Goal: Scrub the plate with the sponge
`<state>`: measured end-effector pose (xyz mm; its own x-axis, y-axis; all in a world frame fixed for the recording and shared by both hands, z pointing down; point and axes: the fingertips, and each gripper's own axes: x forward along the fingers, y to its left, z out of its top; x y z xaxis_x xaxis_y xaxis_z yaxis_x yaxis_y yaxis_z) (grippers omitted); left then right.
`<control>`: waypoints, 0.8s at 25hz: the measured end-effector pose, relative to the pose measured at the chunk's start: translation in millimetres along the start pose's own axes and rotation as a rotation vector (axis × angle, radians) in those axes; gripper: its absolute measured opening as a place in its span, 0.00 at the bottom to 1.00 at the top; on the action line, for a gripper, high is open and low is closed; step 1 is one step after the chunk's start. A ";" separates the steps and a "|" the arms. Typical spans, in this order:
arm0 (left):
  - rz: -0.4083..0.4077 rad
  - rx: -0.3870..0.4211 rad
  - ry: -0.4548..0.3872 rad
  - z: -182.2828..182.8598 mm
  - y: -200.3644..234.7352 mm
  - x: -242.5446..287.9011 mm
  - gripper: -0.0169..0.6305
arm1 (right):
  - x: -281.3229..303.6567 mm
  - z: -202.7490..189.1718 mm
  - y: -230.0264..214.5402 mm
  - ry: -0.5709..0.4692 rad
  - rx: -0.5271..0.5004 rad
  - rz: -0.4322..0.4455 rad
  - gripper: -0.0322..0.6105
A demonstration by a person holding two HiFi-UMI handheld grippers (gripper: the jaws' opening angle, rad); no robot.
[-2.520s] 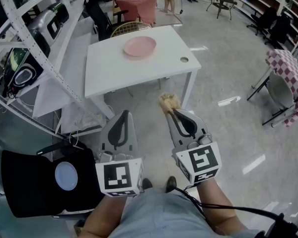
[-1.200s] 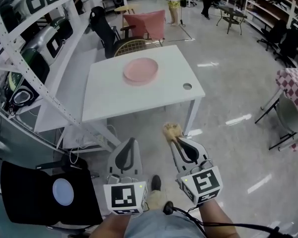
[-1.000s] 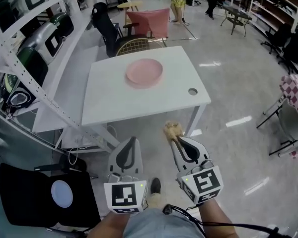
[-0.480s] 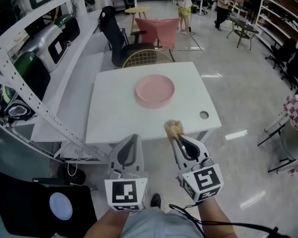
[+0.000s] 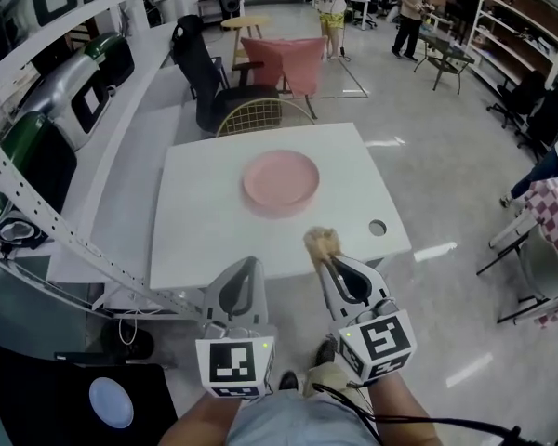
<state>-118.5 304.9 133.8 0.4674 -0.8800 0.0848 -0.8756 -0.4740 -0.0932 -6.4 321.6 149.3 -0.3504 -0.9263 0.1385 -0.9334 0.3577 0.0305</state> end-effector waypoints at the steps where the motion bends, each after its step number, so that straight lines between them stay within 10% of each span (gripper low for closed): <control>1: -0.004 0.000 0.005 -1.5 -1.3 5.3 0.05 | 2.5 -0.8 -4.8 0.000 0.004 -0.003 0.11; 20: 0.087 0.065 0.092 8.6 -10.6 178.3 0.05 | 117.6 -5.0 -152.4 0.004 0.074 0.075 0.11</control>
<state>-24.9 152.8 141.4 0.3739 -0.9128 0.1642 -0.9013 -0.3994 -0.1676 95.0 158.7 165.9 -0.4190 -0.8969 0.1419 -0.9079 0.4158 -0.0529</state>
